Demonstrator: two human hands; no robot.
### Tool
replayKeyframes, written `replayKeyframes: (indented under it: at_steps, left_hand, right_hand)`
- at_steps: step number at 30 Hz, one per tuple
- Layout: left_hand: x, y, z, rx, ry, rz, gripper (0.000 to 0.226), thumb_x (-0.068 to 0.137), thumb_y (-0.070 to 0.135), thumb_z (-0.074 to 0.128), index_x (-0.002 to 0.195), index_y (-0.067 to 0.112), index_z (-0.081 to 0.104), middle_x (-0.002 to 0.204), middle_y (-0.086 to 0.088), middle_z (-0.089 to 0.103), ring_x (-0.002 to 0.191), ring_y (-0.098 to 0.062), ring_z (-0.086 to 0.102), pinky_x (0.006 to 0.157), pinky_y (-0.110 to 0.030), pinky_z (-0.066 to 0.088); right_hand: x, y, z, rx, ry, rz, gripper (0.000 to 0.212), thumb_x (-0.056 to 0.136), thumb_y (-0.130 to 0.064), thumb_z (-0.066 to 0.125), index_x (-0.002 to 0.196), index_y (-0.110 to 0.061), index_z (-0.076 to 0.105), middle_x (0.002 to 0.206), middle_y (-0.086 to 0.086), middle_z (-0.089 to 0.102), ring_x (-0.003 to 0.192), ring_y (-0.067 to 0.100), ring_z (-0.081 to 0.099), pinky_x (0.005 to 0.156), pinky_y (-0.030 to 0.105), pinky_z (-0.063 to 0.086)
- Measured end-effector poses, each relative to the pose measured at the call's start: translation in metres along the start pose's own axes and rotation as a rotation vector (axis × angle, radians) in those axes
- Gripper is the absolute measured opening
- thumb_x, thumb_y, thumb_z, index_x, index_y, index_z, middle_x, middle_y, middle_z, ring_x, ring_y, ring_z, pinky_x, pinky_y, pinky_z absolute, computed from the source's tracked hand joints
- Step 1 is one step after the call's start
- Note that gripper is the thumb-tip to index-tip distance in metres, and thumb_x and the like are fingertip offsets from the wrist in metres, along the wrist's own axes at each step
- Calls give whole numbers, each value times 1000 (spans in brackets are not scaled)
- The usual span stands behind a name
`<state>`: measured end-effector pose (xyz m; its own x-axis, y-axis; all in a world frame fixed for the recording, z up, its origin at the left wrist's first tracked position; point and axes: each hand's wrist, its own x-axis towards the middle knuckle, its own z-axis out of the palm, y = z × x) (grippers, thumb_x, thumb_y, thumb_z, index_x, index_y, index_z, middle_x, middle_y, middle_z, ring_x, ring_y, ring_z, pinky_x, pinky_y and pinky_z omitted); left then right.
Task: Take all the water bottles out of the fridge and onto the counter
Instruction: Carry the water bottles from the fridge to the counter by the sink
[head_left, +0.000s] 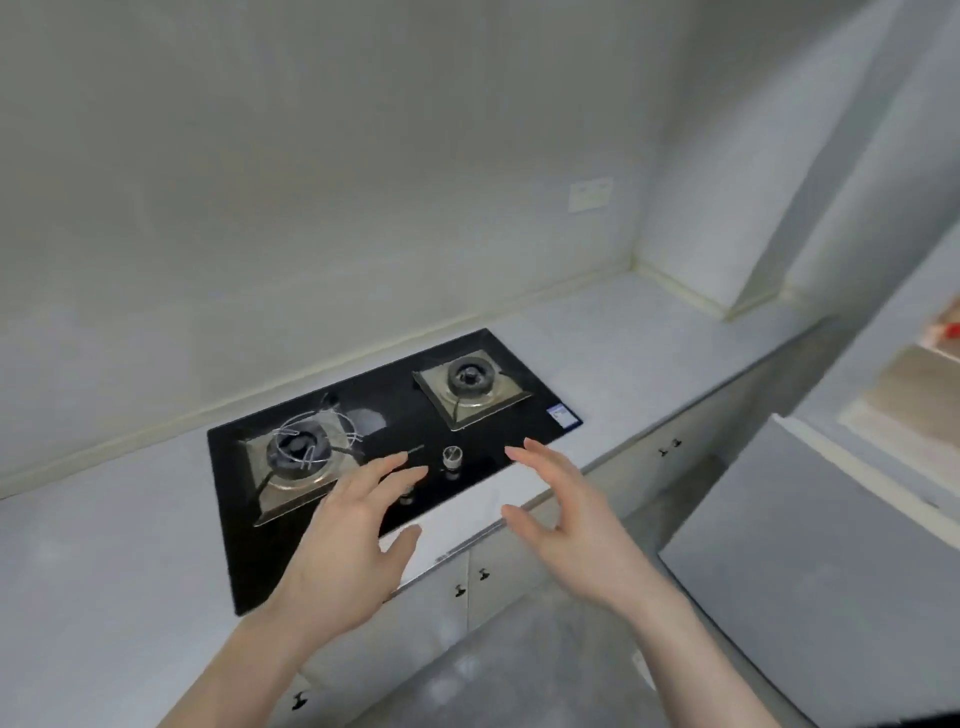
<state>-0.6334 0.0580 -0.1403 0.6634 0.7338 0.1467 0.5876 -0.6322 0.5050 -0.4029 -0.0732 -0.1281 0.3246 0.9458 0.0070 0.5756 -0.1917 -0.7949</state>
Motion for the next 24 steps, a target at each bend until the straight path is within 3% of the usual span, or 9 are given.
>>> replayKeyframes:
  at_steps: [2,4,6,10,12,16,20,23,24]
  left_hand:
    - [23,36,17,-18,-38,94,59,96,35,65,149,45,43,158,28,30,146,-1,27,123,-28,23]
    - [45,72,35,-29,-81,196,57,97,37,64,149,47,42,157,31,27,146,3,23,122,-28,22]
    - [66,104,53,-41,-131,285,56,97,38,63,149,47,42,157,33,25,146,6,19,120,-22,18]
    - [102,152,82,-55,-206,432,56,95,39,64,146,48,44,157,31,28,147,6,20,121,-23,18]
    - [120,174,101,-69,-244,504,55,95,38,65,146,46,46,158,28,30,147,6,21,120,-21,16]
    - [154,215,136,-131,-326,597,54,94,32,68,144,44,50,155,27,35,139,15,21,112,-4,7]
    - [189,258,172,-197,-395,709,54,94,37,66,144,46,48,155,26,35,143,2,30,119,-24,25]
    - [218,284,189,-244,-413,753,55,89,45,59,143,46,48,154,26,36,143,1,33,118,-30,29]
    - [230,293,194,-258,-412,758,55,89,45,59,143,48,47,154,27,35,143,1,32,119,-31,30]
  right_hand:
    - [-19,19,-34,-12,94,59,57,100,-35,67,151,-47,44,162,-28,28,138,-14,35,118,10,24]
    - [-38,35,-64,-23,180,122,57,100,-36,67,150,-48,44,162,-28,29,131,-6,44,121,16,26]
    - [-56,53,-89,-28,276,170,57,99,-35,68,150,-46,46,158,-31,31,138,-11,38,122,17,25]
    - [-80,81,-124,-39,405,261,56,100,-35,68,151,-41,47,157,-28,32,137,-13,37,106,-6,16]
    - [-91,95,-140,-50,457,307,56,100,-37,67,151,-42,46,161,-27,31,138,-19,27,104,-8,10]
    - [-109,117,-169,-61,560,392,56,100,-38,66,152,-43,45,161,-27,30,138,-19,24,103,-8,9]
    - [-122,137,-204,-90,641,489,55,102,-38,64,152,-45,43,162,-27,28,141,-17,24,106,-4,12]
    - [-115,150,-232,-106,681,532,54,101,-39,65,151,-45,44,163,-27,29,146,-11,27,117,10,21]
    - [-108,156,-244,-106,689,542,54,101,-39,65,151,-45,44,163,-26,29,146,-10,28,116,8,20]
